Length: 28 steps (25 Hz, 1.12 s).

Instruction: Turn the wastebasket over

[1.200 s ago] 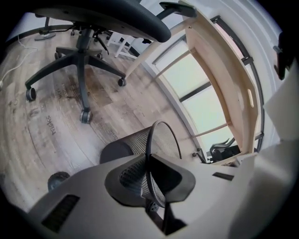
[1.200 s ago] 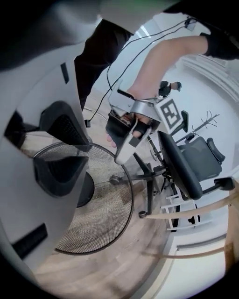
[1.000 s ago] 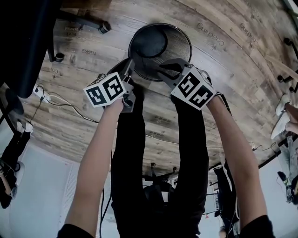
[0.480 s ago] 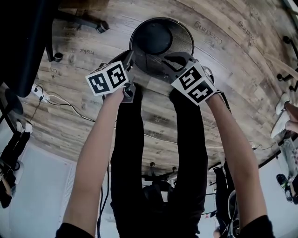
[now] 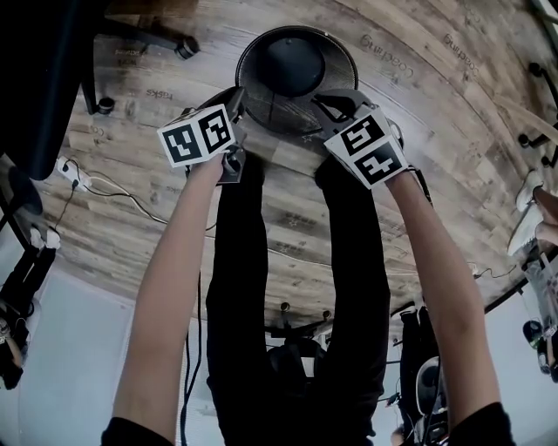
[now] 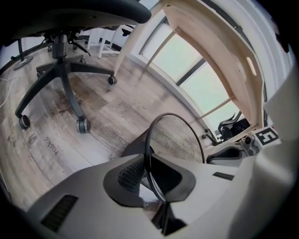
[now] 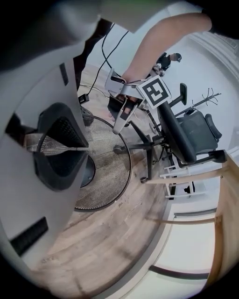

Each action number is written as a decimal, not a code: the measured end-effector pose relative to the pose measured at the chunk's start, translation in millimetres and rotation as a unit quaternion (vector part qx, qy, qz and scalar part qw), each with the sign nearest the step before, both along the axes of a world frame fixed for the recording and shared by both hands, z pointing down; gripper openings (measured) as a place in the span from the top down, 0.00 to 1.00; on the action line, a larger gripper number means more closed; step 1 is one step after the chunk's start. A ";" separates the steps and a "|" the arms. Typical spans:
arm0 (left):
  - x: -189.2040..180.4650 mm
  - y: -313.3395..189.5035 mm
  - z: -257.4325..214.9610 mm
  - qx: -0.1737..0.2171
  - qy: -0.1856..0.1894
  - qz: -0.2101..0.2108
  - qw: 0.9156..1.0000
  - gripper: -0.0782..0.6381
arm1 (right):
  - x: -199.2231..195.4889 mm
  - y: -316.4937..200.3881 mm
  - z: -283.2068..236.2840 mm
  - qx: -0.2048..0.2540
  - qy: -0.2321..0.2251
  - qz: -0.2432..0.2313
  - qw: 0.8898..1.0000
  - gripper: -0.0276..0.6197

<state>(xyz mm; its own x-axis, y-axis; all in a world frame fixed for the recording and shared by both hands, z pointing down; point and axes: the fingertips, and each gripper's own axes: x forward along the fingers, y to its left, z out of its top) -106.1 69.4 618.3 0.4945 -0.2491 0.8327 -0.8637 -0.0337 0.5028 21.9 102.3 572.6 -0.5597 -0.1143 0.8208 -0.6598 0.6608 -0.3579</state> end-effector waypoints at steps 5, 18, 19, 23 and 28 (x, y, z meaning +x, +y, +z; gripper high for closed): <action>-6.5 6.2 -0.9 0.002 -0.012 0.003 1.000 0.82 | 3.3 4.3 -2.7 0.003 0.005 -0.002 1.000 0.90; -15.3 15.2 -27.9 0.006 -0.054 0.011 0.998 0.83 | 9.5 0.4 -38.3 0.020 0.027 0.001 0.999 0.91; -13.6 16.7 -35.3 0.009 -0.051 0.014 0.999 0.83 | 9.6 1.6 -44.5 0.021 0.028 0.000 0.999 0.91; -2.0 24.9 -77.0 0.025 -0.042 0.023 0.999 0.83 | 6.8 12.4 -73.5 0.016 0.023 -0.002 1.000 0.91; 21.8 27.1 -137.6 0.052 -0.013 0.033 0.998 0.83 | 4.7 8.1 -118.7 0.015 0.008 0.024 1.000 0.91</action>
<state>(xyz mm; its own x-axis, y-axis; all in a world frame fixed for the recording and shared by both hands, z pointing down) -84.2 96.5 480.7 0.4922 -0.3029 0.8161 -0.8701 -0.1428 0.4717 26.6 110.4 453.9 -0.5399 -0.1659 0.8253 -0.6961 0.6391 -0.3269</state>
